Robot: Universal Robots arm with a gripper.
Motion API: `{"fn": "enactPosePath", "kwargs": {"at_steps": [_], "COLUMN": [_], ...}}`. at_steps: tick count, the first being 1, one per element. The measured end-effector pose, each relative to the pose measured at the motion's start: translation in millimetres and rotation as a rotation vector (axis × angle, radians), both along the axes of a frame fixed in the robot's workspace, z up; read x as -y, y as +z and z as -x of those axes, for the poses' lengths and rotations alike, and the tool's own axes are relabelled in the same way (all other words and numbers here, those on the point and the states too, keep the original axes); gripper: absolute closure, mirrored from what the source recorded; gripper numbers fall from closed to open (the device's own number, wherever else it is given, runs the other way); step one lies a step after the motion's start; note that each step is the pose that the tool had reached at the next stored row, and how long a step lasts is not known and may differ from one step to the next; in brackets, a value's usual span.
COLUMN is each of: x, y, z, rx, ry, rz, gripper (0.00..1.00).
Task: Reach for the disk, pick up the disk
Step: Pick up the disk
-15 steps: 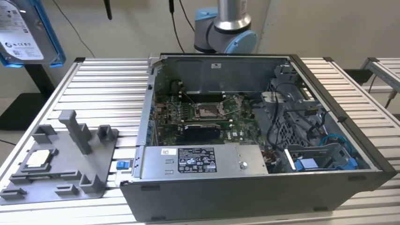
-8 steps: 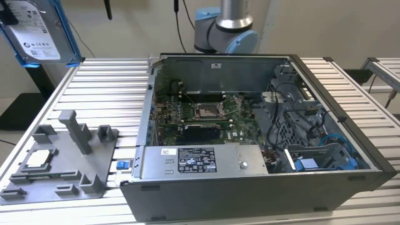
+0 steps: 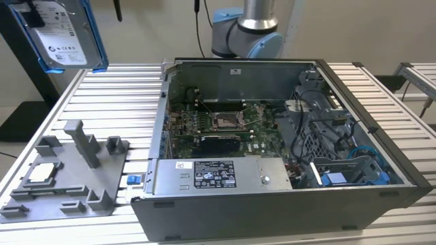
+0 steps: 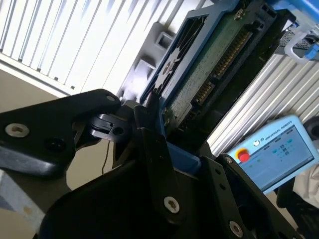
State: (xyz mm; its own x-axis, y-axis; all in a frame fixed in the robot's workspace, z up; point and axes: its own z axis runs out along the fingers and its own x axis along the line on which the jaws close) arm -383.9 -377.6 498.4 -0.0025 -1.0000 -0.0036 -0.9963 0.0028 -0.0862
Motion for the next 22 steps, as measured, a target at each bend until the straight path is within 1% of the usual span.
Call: {"fn": "enactPosePath", "kwargs": {"at_steps": [22], "x": [0.0], "y": [0.0], "z": [-100.0], "rx": [-0.0008], "ry": [0.000], "rz": [0.0001], "gripper": [1.00]}}
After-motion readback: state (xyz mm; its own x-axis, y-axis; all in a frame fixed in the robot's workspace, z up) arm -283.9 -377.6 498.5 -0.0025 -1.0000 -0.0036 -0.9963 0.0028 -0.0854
